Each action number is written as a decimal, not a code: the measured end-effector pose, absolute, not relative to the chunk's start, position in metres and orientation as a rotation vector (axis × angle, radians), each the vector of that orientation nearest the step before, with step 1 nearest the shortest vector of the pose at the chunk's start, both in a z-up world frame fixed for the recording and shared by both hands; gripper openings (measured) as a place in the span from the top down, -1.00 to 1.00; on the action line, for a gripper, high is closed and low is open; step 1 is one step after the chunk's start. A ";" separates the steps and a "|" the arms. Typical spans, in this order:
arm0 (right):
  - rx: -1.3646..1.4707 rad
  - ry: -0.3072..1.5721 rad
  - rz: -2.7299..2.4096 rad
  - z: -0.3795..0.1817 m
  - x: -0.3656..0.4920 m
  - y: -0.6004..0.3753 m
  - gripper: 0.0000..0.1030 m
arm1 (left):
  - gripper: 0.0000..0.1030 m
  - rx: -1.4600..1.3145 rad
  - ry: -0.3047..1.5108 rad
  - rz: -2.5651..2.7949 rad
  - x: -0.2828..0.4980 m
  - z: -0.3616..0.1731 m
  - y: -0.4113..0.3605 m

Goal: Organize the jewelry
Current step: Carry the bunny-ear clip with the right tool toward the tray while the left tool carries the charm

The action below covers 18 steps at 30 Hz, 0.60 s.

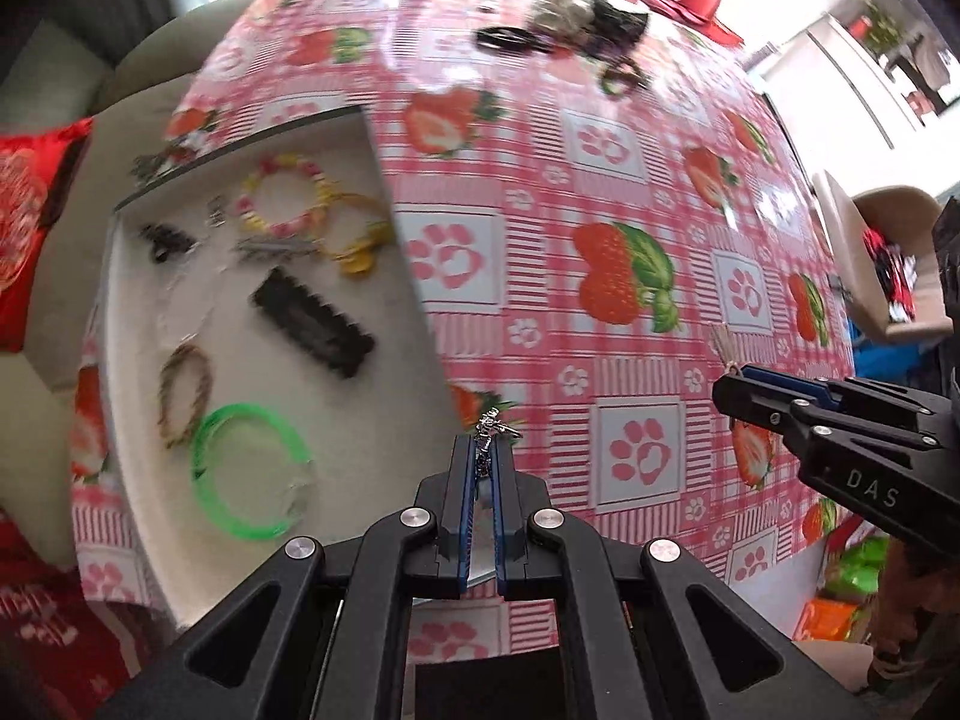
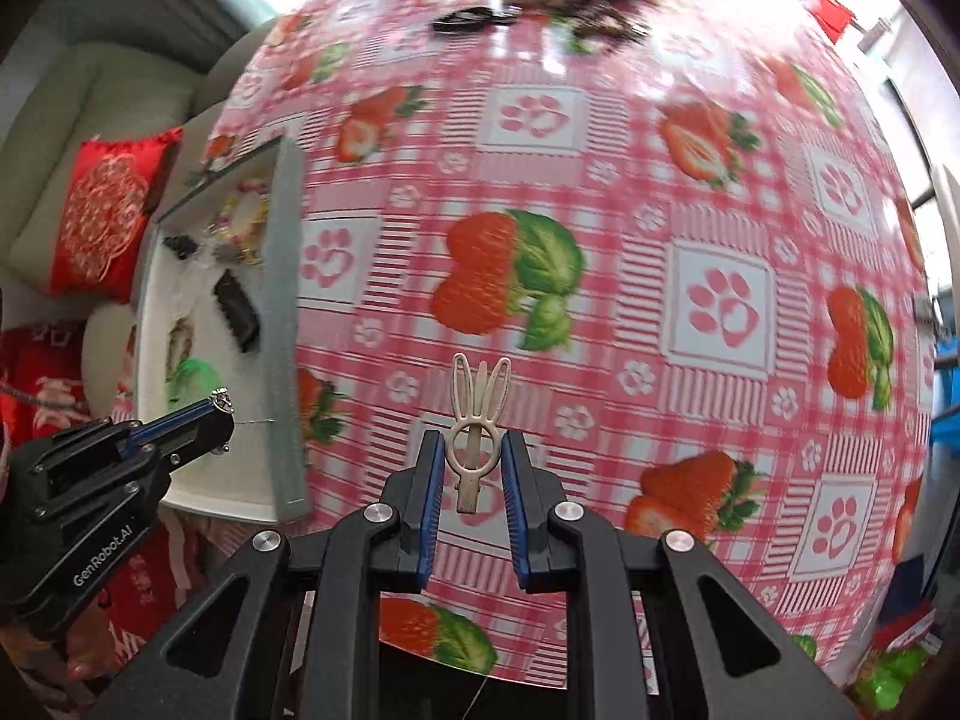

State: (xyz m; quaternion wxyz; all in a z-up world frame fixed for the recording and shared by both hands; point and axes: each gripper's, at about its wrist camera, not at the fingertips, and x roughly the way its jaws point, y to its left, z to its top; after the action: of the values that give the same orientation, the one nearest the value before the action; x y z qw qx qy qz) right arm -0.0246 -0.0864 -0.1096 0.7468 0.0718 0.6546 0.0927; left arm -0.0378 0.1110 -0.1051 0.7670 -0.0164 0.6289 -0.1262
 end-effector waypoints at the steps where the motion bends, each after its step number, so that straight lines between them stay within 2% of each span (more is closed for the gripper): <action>1: 0.146 1.431 0.215 -0.107 -0.024 -0.082 0.60 | 0.78 -0.044 1.364 -0.261 -0.039 -0.104 0.116; 18: -0.016 1.409 0.429 -0.077 -0.010 0.018 0.60 | 0.78 -0.182 1.340 -0.047 -0.070 -0.095 0.211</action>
State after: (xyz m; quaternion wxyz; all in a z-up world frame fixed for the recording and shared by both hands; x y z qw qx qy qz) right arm -0.0103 0.0175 -0.0765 0.7407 -0.0074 0.6427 0.1957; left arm -0.0699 0.2110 -0.0951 0.7796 -0.0844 0.6202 -0.0218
